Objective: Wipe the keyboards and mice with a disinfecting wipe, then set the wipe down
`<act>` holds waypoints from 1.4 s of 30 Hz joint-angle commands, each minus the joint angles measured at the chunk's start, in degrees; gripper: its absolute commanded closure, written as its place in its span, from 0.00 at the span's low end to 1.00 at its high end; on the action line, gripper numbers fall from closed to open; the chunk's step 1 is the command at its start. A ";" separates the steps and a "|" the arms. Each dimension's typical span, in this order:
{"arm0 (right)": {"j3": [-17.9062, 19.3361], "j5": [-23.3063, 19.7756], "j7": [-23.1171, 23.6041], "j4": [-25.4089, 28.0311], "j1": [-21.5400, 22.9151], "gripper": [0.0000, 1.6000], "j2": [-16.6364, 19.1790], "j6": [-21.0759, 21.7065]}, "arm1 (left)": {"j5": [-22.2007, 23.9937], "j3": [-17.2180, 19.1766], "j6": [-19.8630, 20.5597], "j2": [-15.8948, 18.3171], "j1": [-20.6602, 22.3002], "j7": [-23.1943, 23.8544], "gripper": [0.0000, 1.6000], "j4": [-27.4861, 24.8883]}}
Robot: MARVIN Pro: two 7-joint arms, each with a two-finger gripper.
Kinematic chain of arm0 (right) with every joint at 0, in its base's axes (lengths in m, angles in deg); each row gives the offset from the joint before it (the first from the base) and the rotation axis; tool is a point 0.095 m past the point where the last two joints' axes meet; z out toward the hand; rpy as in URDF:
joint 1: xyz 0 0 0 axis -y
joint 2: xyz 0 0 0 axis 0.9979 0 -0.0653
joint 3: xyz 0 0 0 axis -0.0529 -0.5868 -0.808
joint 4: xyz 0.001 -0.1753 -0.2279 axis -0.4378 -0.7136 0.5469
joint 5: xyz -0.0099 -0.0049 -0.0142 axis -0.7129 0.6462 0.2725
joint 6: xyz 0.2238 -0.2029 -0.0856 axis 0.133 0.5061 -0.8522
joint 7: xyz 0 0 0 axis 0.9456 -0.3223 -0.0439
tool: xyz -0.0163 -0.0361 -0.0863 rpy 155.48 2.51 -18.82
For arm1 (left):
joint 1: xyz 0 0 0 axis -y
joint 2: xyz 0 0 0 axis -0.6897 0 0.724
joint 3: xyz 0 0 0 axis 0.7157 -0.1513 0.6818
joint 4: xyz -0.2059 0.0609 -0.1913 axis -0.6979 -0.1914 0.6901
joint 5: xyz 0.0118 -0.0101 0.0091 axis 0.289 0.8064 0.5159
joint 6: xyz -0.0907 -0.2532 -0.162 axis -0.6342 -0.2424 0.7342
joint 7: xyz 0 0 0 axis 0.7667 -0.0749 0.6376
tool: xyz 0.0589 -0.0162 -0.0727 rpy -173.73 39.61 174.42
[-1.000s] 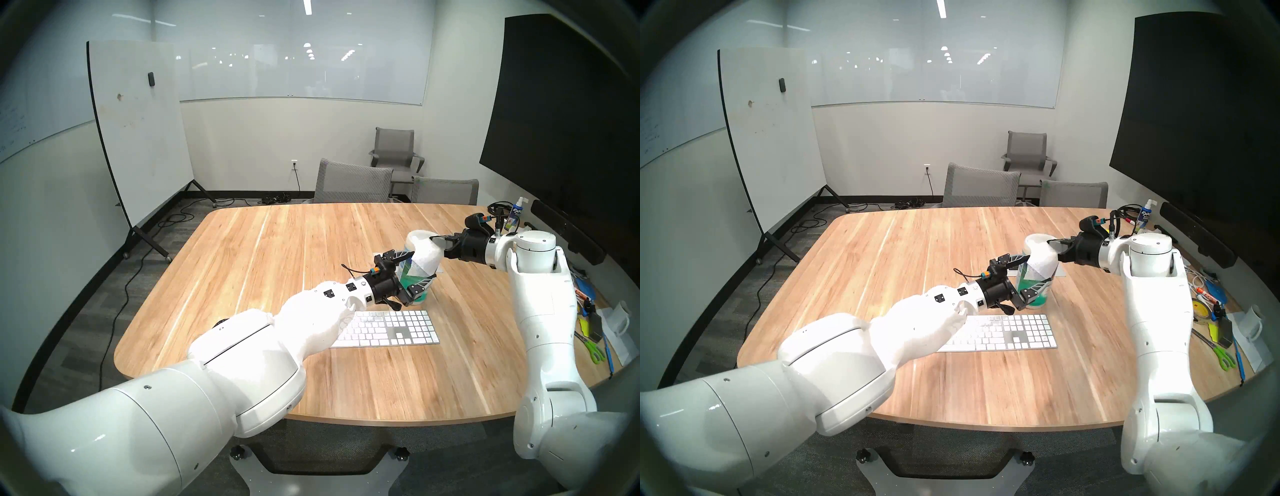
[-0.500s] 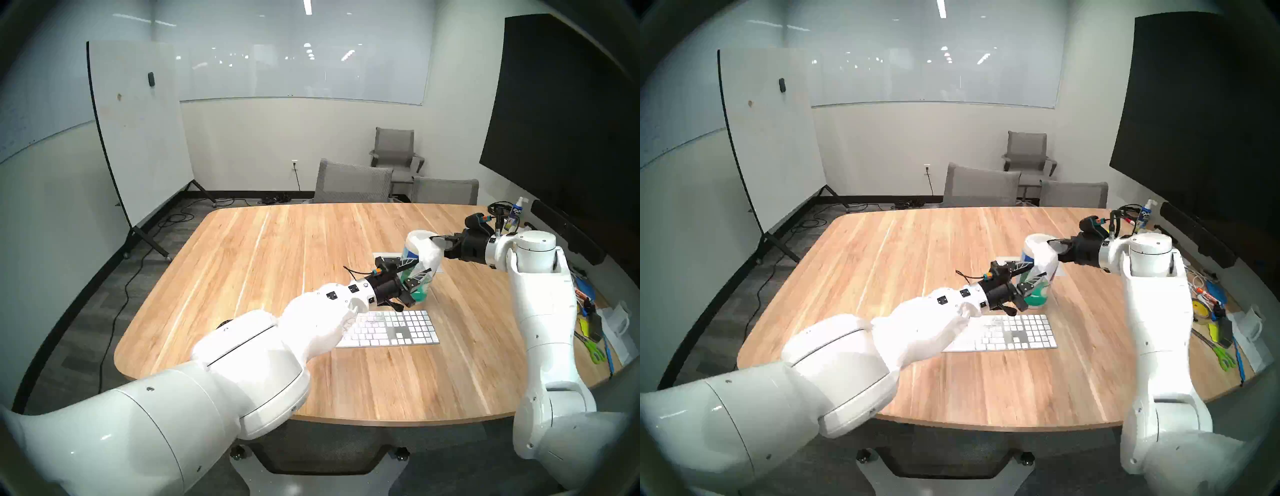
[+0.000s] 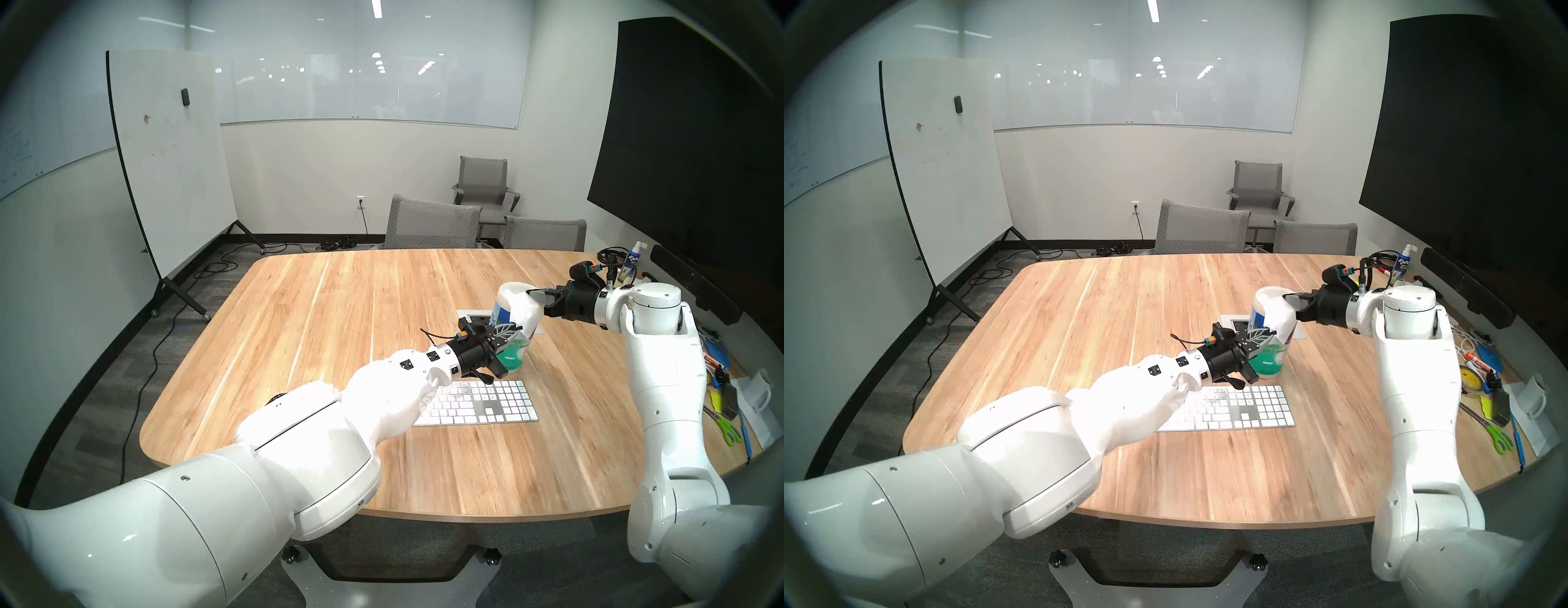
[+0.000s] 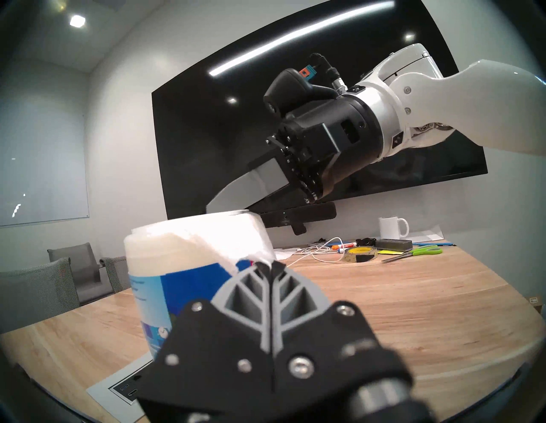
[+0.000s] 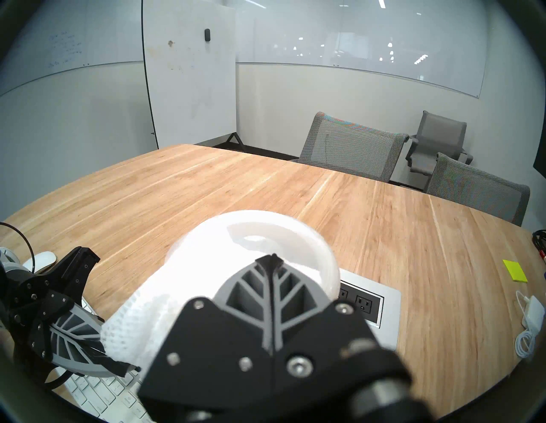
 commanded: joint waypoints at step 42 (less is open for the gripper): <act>0.46 0.89 0.82 0.23 0.54 1.00 -0.50 -0.26 | 7.18 8.81 -9.73 3.61 -0.31 14.57 1.00 -3.41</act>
